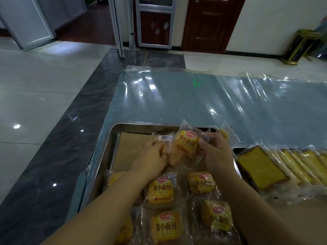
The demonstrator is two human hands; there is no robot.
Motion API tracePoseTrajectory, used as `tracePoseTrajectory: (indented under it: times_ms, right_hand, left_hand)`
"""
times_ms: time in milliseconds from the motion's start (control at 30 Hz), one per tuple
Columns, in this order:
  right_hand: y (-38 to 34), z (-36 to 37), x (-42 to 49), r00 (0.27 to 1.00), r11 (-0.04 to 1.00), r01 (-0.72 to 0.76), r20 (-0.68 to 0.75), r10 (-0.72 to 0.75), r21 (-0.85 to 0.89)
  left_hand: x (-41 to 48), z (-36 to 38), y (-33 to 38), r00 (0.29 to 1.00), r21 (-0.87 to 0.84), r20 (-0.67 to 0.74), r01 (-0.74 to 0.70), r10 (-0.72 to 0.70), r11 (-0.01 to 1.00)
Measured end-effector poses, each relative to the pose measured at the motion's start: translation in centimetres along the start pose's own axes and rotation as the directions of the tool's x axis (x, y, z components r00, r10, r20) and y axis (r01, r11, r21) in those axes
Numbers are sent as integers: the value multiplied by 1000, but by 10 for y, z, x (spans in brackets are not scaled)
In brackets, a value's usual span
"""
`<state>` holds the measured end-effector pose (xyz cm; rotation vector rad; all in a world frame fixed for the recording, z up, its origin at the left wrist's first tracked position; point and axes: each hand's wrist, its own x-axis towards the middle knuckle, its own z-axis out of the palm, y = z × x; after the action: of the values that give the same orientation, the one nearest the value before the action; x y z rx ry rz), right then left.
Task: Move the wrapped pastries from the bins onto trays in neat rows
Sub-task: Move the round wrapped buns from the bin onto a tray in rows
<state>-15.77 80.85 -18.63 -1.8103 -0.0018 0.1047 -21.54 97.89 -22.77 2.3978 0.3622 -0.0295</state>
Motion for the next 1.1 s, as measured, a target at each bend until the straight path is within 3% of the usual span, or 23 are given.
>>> tracePoseTrajectory:
  times_ms: [100, 200, 333, 433, 633, 700, 800, 900, 1000, 1100]
  right_hand:
    - [-4, -11, 3, 995, 997, 57, -77, -61, -48]
    - [-6, -15, 8, 990, 992, 91, -104, -100, -90]
    - [-8, 3, 10, 997, 993, 48, 72, -41, -104]
    - [-8, 34, -1, 981, 989, 48, 193, -20, -139]
    - [-6, 75, -11, 946, 974, -18, 311, 89, -226]
    - [-2, 73, -11, 961, 949, 46, 272, 42, -311]
    - [8, 63, -11, 980, 800, 155, 194, -49, -580]
    - [15, 53, -12, 983, 693, 145, 180, -22, -706]
    - [15, 49, -15, 984, 674, 66, 159, 76, -736]
    - [12, 51, -13, 981, 646, 72, 172, 94, -760]
  left_hand:
    - [-1, 6, 11, 991, -280, 105, -46, 78, 959]
    - [-8, 0, 8, 998, -366, 50, -17, 37, 930]
    - [-19, -22, -1, 995, -554, -50, 49, -92, 831]
    - [-24, -38, -12, 988, -588, -53, 88, -147, 804]
    - [-40, -57, -46, 956, -302, -236, 98, -174, 948]
    - [-44, -60, -56, 948, -94, -269, 149, -169, 984]
    - [-47, -54, -63, 952, 293, -271, 225, -145, 929]
    - [-44, -42, -60, 960, 461, -269, 194, -72, 866]
    - [-41, -31, -58, 989, 486, -139, 19, 56, 874]
    - [-40, -26, -64, 999, 483, 34, -38, 24, 875]
